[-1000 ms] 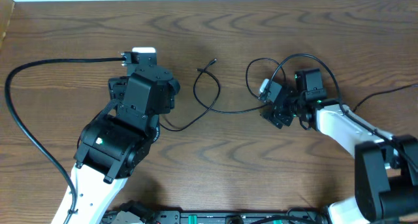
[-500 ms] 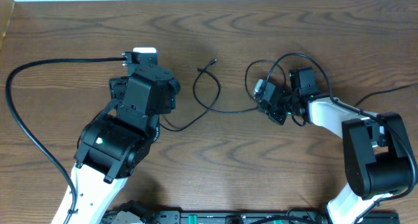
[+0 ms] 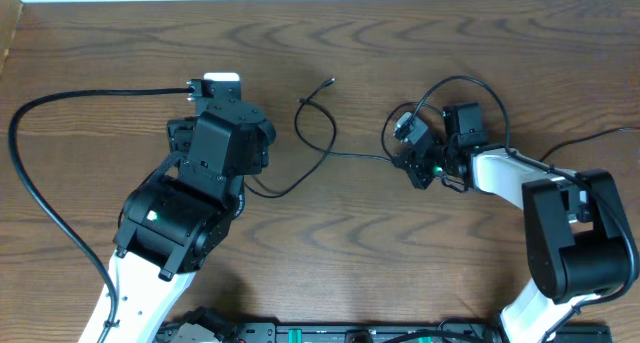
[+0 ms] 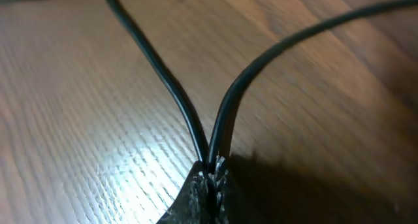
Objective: Untangle cables
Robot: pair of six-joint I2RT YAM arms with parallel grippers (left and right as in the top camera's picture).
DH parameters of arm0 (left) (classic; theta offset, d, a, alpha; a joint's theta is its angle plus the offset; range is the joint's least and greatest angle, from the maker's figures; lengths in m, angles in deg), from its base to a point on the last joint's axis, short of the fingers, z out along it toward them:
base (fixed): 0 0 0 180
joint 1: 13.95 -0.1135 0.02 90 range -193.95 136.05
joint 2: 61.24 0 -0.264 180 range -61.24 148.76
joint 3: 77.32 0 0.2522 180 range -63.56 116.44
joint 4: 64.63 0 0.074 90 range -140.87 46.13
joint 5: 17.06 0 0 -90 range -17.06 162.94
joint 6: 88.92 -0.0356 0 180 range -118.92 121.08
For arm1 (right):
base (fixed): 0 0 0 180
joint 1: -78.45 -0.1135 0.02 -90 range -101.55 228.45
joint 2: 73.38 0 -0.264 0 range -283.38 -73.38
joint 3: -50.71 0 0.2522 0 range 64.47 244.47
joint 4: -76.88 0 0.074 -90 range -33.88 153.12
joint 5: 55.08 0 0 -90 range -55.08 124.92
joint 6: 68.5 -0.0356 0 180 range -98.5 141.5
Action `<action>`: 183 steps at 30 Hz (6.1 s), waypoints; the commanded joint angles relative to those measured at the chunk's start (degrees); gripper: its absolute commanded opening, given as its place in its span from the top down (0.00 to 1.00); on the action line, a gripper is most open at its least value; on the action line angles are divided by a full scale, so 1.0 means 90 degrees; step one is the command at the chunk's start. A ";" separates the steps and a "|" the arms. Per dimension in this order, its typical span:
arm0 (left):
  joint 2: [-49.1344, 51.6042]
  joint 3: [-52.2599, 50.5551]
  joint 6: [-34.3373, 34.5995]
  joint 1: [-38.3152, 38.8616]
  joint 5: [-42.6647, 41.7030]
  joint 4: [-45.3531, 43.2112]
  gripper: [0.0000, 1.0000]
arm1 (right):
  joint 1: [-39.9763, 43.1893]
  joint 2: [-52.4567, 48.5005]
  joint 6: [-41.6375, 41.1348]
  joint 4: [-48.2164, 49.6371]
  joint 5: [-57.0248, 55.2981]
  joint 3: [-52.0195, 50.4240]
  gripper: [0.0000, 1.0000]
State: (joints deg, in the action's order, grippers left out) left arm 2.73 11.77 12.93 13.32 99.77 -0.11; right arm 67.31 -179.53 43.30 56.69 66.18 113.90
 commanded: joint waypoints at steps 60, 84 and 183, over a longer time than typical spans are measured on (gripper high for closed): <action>0.0418 0.0056 0.0010 -0.0027 -0.0109 -0.0005 0.21 | 0.6807 0.1010 -0.6824 0.2705 0.1394 0.0551 0.01; 0.0418 0.0056 0.0007 -0.0027 -0.0437 0.0019 0.21 | 0.5226 0.1008 -0.7461 -0.2370 -0.5122 0.0549 0.01; 0.0418 0.0056 0.0007 -0.0027 -0.0437 0.0015 0.21 | 0.7191 0.1770 -0.4515 0.0398 -0.3147 0.2093 0.99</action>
State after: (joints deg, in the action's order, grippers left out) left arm 6.29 11.77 12.91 13.32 95.70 -0.04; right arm 129.72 -160.90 2.30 61.23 29.79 133.00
